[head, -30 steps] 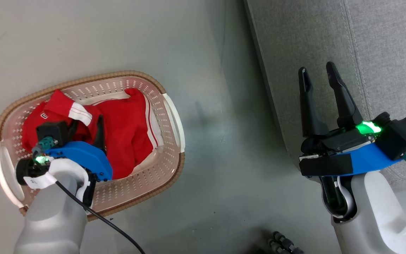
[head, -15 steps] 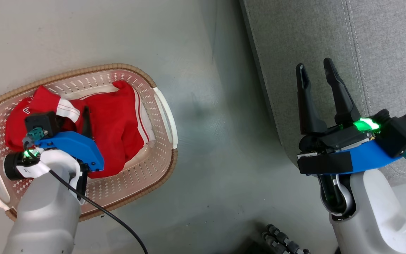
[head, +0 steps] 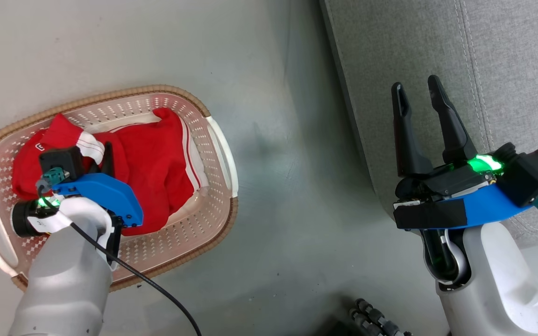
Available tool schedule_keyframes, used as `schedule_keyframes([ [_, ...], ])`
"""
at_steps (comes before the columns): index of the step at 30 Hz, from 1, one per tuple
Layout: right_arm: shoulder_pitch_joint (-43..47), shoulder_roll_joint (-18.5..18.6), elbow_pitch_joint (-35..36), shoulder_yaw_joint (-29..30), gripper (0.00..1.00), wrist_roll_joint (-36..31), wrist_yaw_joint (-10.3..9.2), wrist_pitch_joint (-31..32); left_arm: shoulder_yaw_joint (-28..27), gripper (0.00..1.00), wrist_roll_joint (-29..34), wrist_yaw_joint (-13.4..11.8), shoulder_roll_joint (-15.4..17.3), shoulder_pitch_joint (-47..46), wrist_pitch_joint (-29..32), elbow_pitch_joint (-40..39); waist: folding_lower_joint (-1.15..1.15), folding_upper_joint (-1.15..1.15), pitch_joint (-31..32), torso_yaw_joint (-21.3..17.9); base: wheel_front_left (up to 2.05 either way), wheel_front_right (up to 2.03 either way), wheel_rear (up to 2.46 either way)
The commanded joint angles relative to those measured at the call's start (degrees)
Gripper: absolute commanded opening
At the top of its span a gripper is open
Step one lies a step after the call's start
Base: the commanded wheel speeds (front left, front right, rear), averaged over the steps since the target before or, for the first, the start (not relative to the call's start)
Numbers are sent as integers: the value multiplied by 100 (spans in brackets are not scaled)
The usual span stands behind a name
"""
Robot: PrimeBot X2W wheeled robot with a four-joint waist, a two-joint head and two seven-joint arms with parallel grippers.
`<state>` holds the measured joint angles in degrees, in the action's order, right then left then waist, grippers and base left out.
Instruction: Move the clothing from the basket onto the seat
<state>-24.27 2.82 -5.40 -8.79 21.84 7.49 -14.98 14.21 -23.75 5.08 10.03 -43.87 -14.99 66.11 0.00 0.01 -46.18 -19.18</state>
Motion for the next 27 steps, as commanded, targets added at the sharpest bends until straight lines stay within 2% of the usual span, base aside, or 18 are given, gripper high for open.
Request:
schedule_keyframes([
  [1, -75, 12, -19, 4, 100, -4, 1, -31, 24, 0, -35, 14, -5, -86, -19, 11, 0, -1, 21, 19, 0, 0, 0],
  [12, -6, 14, -144, 114, 100, -270, 1, -31, 122, 0, -27, 84, -269, 172, -26, -25, 0, -1, 690, 397, 0, 0, 0],
  [20, 365, 15, -435, 243, 100, -508, 1, -31, 267, 0, -72, 193, -556, 700, -27, -257, 0, -1, 1811, 841, 0, 0, 0],
  [27, 670, 15, -618, 311, 100, -669, 1, -32, 568, 0, -109, 251, -672, 1174, -28, -496, 0, -1, 2670, 1113, 0, 0, 0],
])
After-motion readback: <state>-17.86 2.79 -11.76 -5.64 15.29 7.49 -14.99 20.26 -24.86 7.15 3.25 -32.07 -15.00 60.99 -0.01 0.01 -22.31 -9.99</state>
